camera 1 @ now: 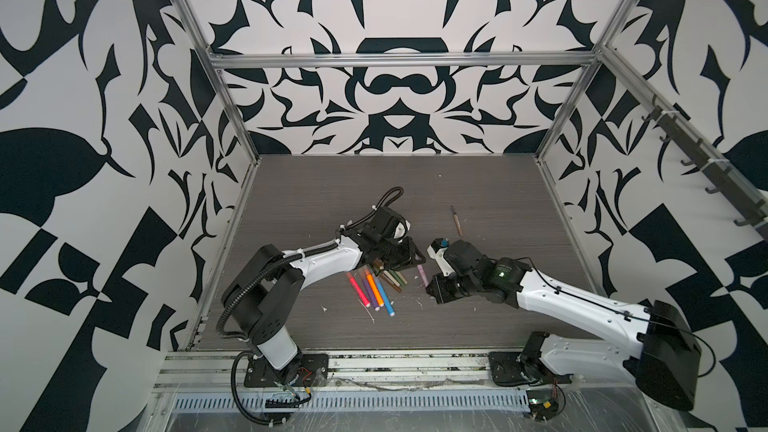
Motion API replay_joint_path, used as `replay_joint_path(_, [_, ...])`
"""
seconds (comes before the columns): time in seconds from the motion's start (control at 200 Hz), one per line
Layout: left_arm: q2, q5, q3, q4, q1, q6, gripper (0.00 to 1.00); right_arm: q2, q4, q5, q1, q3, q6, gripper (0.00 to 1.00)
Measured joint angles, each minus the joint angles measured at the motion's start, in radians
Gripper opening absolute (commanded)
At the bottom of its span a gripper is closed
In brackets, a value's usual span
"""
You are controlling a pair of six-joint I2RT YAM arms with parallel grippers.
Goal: Open the pen caps
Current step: 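Reach the left gripper to the pink cap and close on it, then pull the left gripper away from the right, drawing the cap off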
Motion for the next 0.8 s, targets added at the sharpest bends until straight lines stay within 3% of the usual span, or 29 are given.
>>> replay_joint_path(0.065, [0.000,0.014,0.011,0.012,-0.002,-0.016,0.01,0.003,0.002,0.004,0.004,-0.003,0.005,0.00])
replay_joint_path(0.12, [-0.001,0.005,0.017,0.018,-0.005,-0.014,0.00,0.004,0.004,0.008,0.004,-0.003,0.009,0.00])
replay_joint_path(0.225, [-0.001,0.002,0.017,0.019,-0.005,-0.014,0.00,0.003,0.017,0.008,0.004,-0.008,0.013,0.35])
replay_joint_path(0.325, [-0.001,-0.005,0.017,0.009,-0.005,-0.010,0.00,-0.009,0.070,-0.001,0.004,-0.031,0.015,0.48])
replay_joint_path(0.73, [-0.030,-0.002,0.017,0.002,-0.005,-0.009,0.00,-0.010,0.188,0.014,0.004,-0.065,0.022,0.45])
replay_joint_path(0.78, [-0.037,0.000,0.017,0.003,-0.005,-0.009,0.00,0.011,0.198,0.014,0.004,-0.065,0.020,0.34])
replay_joint_path(0.805, [-0.039,0.001,0.017,0.004,-0.005,-0.009,0.00,0.020,0.201,0.014,0.004,-0.065,0.029,0.22])
